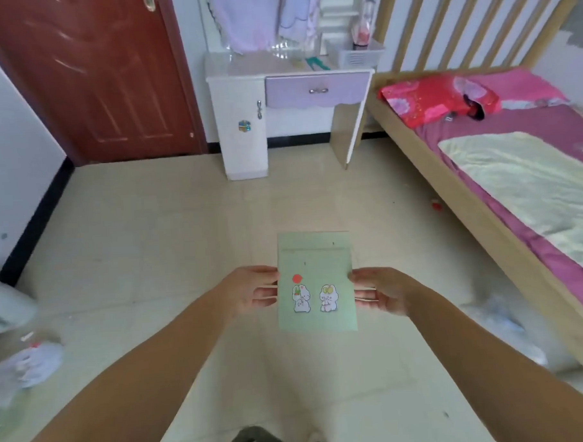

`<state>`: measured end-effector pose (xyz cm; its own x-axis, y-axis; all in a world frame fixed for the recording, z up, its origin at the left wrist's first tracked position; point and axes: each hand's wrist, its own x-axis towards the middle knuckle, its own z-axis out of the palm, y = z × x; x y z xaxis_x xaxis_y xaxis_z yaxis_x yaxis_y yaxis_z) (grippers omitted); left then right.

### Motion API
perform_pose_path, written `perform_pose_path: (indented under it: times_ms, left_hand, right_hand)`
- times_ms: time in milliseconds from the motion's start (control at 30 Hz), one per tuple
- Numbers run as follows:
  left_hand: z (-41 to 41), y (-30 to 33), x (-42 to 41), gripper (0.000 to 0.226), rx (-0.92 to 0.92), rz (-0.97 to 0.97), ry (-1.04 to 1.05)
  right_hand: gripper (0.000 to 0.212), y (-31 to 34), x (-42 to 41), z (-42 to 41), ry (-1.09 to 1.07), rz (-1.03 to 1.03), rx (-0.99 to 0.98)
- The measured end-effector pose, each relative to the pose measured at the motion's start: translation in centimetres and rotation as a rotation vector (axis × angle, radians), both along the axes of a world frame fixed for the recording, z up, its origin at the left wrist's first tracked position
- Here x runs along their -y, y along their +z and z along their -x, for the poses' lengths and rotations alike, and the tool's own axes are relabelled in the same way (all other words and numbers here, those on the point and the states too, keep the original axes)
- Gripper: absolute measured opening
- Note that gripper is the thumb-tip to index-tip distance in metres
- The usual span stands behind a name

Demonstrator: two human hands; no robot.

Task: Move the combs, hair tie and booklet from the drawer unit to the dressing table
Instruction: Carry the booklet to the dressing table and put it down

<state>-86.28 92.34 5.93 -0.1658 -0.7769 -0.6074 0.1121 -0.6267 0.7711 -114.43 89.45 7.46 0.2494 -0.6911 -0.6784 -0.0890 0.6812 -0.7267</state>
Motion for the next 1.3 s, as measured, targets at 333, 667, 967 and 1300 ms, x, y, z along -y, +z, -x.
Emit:
perform_pose_path:
  times_ms: [333,667,967,1300]
  left_hand:
    - [-9.7,-1.0,21.8,0.008,0.035,-0.04,0.308]
    - [-16.3,1.5,50.9,0.013,0.087,-0.022,0.242]
    - [-18.1,0.2,79.0,0.007,0.086,0.005,0.256]
    - [-24.4,-0.2,104.9,0.015,0.125,0.032,0.354]
  right_hand:
    - [0.022,-1.6,28.5,-11.9,0.213,-0.002,0.023]
    - [0.018,0.1,55.7,-18.0,0.113,0.02,0.049]
    - [0.016,-0.4,83.0,-20.3,0.112,0.063,0.042]
    - [0.014,-0.1,110.6,-28.4,0.099,0.078,-0.034]
